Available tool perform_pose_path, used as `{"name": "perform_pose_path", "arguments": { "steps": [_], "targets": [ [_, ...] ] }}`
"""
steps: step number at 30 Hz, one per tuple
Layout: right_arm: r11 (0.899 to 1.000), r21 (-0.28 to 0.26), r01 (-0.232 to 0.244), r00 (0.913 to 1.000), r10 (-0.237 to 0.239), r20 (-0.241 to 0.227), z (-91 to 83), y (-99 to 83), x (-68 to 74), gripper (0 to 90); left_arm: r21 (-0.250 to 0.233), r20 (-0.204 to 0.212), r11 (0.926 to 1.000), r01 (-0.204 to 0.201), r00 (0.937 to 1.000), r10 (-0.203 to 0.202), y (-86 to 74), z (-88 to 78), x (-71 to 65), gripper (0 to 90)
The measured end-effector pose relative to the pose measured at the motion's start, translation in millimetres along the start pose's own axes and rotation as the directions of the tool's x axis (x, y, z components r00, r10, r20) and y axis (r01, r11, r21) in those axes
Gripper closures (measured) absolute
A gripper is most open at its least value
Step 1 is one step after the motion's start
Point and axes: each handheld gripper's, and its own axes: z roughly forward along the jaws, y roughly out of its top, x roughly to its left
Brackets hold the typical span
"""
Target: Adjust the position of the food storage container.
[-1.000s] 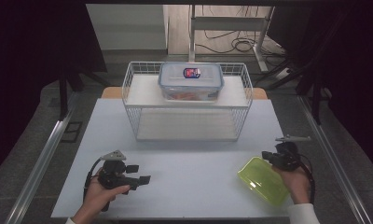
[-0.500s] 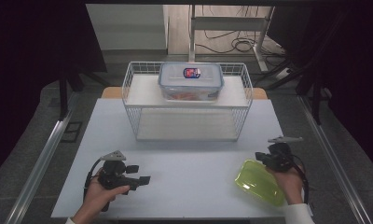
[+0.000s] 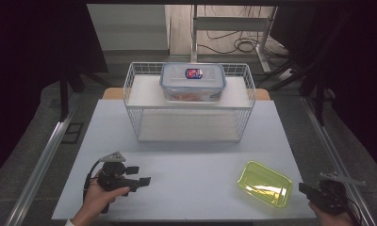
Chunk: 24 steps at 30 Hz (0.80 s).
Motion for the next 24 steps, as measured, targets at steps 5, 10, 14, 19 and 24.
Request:
{"name": "perform_pose_path", "arguments": {
  "steps": [5,10,14,19,24],
  "targets": [
    [0.997,0.077,0.031,0.9995,-0.031,0.000,7.1,-9.7,10.5,88.9,0.005,0.000,1.0000,-0.006,1.0000,0.006,0.3,1.6,-1.1,24.2],
    [0.991,0.112,0.079,0.9966,-0.076,-0.033,20.6,-2.2,27.9,88.9,0.005,-0.001,1.0000,-0.005,1.0000,0.005,0.3,1.6,-1.0,24.2],
    [0.989,0.108,0.105,0.9935,-0.100,-0.055,27.9,6.5,35.4,88.9,0.008,-0.001,1.0000,-0.006,1.0000,0.006,0.2,2.7,-1.3,24.2],
    [0.986,0.119,0.119,0.9917,-0.112,-0.062,36.3,15.3,43.7,88.9,0.005,-0.004,1.0000,-0.005,1.0000,0.005,0.2,2.0,-0.9,24.2],
    [0.984,0.113,0.141,0.9885,-0.133,-0.073,41.8,23.3,50.1,88.9,0.006,-0.004,1.0000,-0.007,1.0000,0.007,0.1,2.0,-1.0,24.2]
  ]
}}
